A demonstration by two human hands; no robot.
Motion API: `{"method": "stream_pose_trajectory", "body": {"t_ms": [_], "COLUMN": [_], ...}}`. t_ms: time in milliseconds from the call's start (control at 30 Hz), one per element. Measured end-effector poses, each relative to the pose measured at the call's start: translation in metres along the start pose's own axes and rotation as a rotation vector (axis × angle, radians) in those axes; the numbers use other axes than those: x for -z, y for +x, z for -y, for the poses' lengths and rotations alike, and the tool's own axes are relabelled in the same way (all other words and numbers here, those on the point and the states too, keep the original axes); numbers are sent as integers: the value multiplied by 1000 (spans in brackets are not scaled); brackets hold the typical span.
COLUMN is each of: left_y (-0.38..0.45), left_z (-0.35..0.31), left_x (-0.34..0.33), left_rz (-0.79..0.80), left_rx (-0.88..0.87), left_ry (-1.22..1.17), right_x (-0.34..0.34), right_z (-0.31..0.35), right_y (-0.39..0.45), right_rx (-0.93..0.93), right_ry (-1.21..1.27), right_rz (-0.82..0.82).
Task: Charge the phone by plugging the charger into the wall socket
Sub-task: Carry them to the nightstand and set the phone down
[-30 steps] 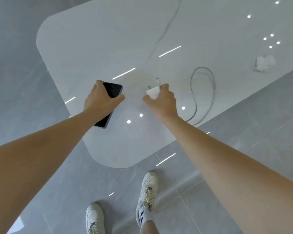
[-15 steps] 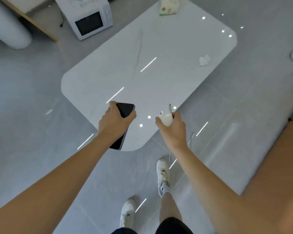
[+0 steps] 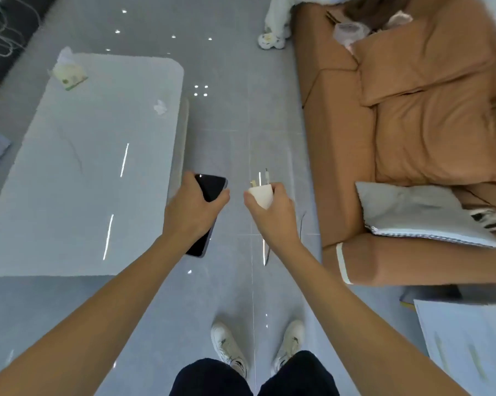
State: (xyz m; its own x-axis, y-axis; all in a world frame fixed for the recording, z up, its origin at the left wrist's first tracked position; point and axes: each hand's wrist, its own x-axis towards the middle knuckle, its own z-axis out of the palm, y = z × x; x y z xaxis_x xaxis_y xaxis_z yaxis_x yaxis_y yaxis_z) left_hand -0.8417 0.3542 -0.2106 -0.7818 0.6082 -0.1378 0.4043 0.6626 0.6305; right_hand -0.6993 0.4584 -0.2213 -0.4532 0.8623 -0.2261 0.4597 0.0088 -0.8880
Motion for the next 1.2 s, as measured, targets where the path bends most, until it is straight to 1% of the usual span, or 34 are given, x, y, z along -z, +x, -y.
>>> {"method": "stream_pose_trajectory", "body": {"t_ms": [133, 267, 367, 500, 667, 767, 933, 1033, 1200], "left_y": [-38, -97, -157, -247, -361, -419, -493, -522, -553], "left_z": [-91, -174, -230, -301, -381, -425, -483, -514, -571], "left_x": [-54, -123, -180, -255, -345, -396, -482, -534, -645], "left_rz": [77, 156, 237, 338, 462, 514, 650, 756, 870], "left_rx": [-146, -292, -392, -489, -627, -743, -830, -897, -923], "left_ry": [22, 53, 68, 76, 118, 133, 156, 154, 213], "right_x": [113, 221, 297, 393, 505, 563, 640, 677, 741], "right_z": [-27, -78, -123, -191, -272, -315, -379, -421, -502], "right_y": [-35, -83, -129, -196, -285, -329, -378, -395, -395], "right_rx": [-27, -95, -157, -235, -344, -433, -568, -621, -736], "right_ry": [61, 119, 157, 256, 337, 342, 376, 415, 441], "right_rz": [-201, -387, -511, -614, -785, -901, -1038, -1112, -1205]}}
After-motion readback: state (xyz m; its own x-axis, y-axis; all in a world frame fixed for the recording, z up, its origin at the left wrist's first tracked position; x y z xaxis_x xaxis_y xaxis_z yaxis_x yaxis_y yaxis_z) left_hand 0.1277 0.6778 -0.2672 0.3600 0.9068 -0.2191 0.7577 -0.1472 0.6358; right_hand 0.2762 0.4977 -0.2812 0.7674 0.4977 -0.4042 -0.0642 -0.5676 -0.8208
